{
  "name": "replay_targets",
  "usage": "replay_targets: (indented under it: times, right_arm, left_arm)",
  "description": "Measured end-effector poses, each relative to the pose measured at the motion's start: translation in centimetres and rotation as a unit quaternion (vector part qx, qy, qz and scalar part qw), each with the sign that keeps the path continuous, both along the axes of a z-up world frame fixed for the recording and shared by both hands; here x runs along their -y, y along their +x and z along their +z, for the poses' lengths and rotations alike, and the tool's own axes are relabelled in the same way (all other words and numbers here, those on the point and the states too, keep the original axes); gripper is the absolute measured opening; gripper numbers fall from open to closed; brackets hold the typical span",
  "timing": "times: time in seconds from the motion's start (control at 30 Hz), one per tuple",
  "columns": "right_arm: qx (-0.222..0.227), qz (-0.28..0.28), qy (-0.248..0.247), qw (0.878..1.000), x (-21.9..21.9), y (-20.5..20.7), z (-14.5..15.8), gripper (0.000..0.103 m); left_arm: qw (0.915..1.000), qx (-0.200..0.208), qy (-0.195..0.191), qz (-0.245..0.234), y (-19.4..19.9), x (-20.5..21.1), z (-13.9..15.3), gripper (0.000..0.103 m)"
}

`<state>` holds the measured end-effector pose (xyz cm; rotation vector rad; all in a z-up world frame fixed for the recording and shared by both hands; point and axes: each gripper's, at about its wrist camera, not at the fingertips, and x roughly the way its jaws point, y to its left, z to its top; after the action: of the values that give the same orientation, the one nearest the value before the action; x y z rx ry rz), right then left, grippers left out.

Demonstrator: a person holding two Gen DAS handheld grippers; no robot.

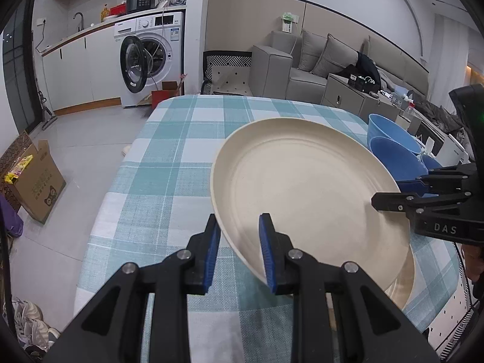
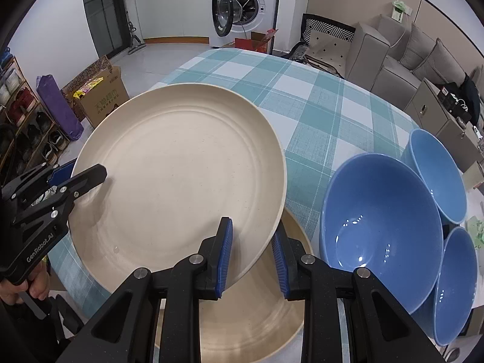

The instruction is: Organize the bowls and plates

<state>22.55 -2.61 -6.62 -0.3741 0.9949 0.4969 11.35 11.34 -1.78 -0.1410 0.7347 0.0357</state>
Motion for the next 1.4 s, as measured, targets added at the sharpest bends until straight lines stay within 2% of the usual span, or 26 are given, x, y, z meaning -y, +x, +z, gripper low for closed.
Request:
replay_targets:
  times: [0.77, 1.1, 1.4]
  right_arm:
    - [-0.009, -0.037, -0.005, 0.999, 3.8, -3.4, -1.3, 0.026]
    - [-0.015, -0.031, -0.028, 0.999, 4.4, -4.4, -2.3, 0.026]
    - [-0.016, -0.03, -0.028, 0.999, 4.9, -5.1, -2.1, 0.026]
  left_arm:
    - [0.9981, -0.028, 0.019, -0.051, 0.4, 3.4, -1.3, 0.024]
    - [0.9967, -0.04, 0.034, -0.062, 0.7, 4.3, -1.9, 0.024]
    - [0.9957, -0.046, 0.038, -0.072, 0.6, 4.8, -2.0, 0.025]
